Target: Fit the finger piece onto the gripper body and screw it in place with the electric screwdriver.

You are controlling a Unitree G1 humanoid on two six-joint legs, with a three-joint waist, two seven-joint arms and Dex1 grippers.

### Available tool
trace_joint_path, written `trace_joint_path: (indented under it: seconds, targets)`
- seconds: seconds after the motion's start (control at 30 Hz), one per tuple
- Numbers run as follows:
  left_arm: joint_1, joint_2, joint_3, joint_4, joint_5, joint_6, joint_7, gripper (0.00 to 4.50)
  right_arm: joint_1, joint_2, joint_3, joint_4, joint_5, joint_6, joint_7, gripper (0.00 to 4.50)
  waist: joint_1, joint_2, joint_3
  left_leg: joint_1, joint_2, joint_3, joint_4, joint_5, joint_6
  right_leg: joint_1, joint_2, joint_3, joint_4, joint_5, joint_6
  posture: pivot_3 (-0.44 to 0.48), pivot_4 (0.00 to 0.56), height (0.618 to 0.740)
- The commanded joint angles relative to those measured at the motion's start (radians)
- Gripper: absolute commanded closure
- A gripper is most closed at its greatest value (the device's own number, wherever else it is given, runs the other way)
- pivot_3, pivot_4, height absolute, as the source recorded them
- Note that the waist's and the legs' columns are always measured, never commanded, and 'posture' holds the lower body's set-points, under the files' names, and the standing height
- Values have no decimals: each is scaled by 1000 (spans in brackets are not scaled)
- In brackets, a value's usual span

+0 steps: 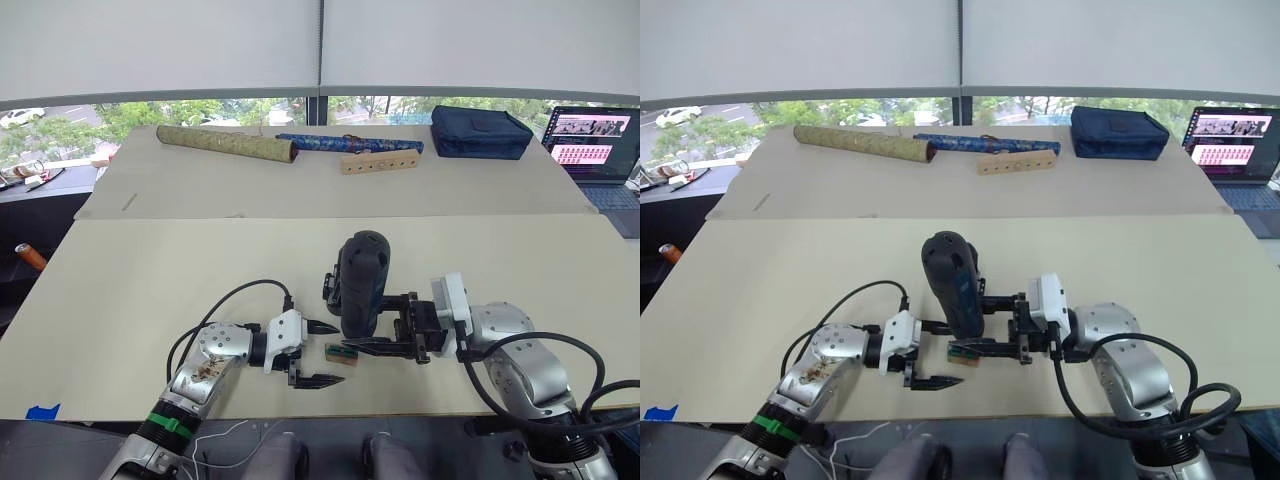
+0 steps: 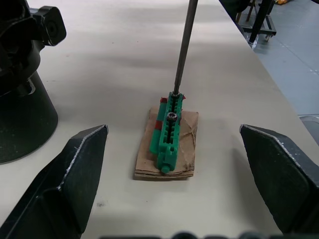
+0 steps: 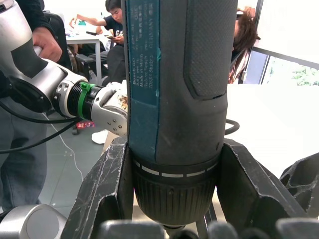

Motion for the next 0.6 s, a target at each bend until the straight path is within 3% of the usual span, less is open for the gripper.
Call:
trace_joint_path:
  seconds: [0.03, 0.6]
  targets:
    - [24, 4, -22, 15, 14, 22, 1, 0, 2, 7, -10, 2, 5, -36, -2, 2596, 0, 0, 0, 0, 0, 0, 0, 0, 0, 0, 0, 0, 0, 0, 0, 0, 150, 740]
    - [21, -3, -17, 25, 9, 13, 6, 0, 17, 7, -3, 12, 10, -54, 4, 2596, 0, 0, 0, 1, 0, 0, 0, 0, 0, 0, 0, 0, -1, 0, 0, 0, 150, 740]
